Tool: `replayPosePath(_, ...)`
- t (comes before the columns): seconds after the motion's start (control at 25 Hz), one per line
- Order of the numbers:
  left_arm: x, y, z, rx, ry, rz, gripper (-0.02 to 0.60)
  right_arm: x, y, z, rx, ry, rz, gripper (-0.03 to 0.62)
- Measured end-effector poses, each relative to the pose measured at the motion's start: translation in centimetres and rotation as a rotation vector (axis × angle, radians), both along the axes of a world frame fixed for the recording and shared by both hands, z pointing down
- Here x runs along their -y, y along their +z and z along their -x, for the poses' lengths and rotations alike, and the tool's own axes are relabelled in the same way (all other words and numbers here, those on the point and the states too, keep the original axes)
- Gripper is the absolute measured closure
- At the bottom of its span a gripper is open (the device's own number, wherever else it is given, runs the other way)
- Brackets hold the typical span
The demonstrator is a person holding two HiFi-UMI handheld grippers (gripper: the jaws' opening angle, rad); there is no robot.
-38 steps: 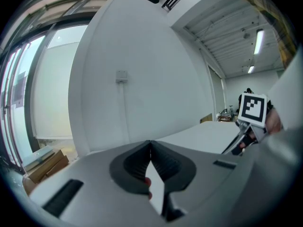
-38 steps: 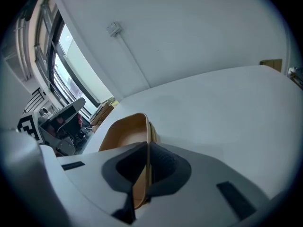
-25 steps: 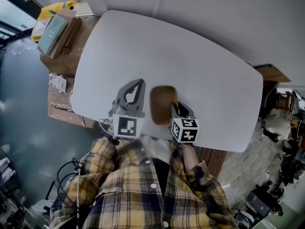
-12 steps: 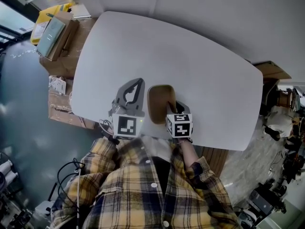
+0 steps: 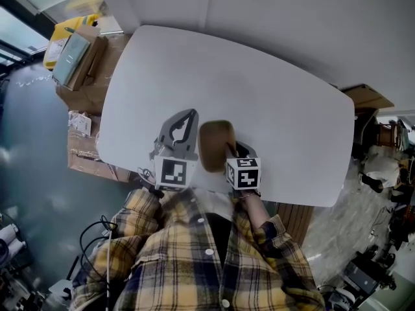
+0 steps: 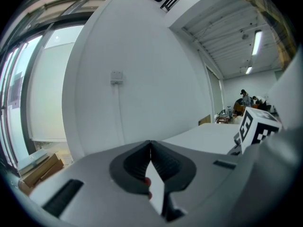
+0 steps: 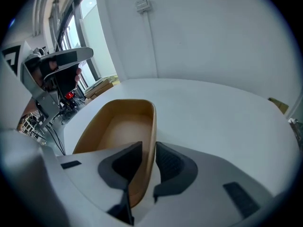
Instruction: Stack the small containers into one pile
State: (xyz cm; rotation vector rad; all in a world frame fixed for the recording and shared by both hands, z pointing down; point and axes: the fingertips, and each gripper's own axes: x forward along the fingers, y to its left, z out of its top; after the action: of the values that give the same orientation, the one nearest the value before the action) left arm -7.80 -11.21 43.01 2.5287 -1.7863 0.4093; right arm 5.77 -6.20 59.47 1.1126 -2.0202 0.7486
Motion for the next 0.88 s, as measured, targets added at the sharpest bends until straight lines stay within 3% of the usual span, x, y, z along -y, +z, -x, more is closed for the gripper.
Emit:
replayPosePath(0.16,0.3,-0.7,-0.9,0.008,0.029,-0.008,0.563,0.4,-2.2,-0.3,0.082,0.007,-0.011,0.499)
replayPosePath(0.28,0.7,-2.0,-1.9,0.014,0.071,-0.002,0.563,1.3,-5.3,-0.8,0.152,0.031,-0.072,0.499)
replayPosePath(0.44,1.7,-5.6,-3.6,-0.042,0.120,-0.033,0.563,3.5,-10.6,-1.5,0.208,0.015,-0.211,0.499)
replayPosePath(0.64,1.5,-10.1,-6.4,-0.209,0.185,-0.064,0.563,5.9,-19.2,-2.4,0.262,-0.008,-0.419,0.499)
replayPosePath(0.88,1.0,-13.2,-9.5,-0.251,0.273,-0.084,0.563,5.9,-29.1,-2.0,0.347,-0.067,-0.711,0.541)
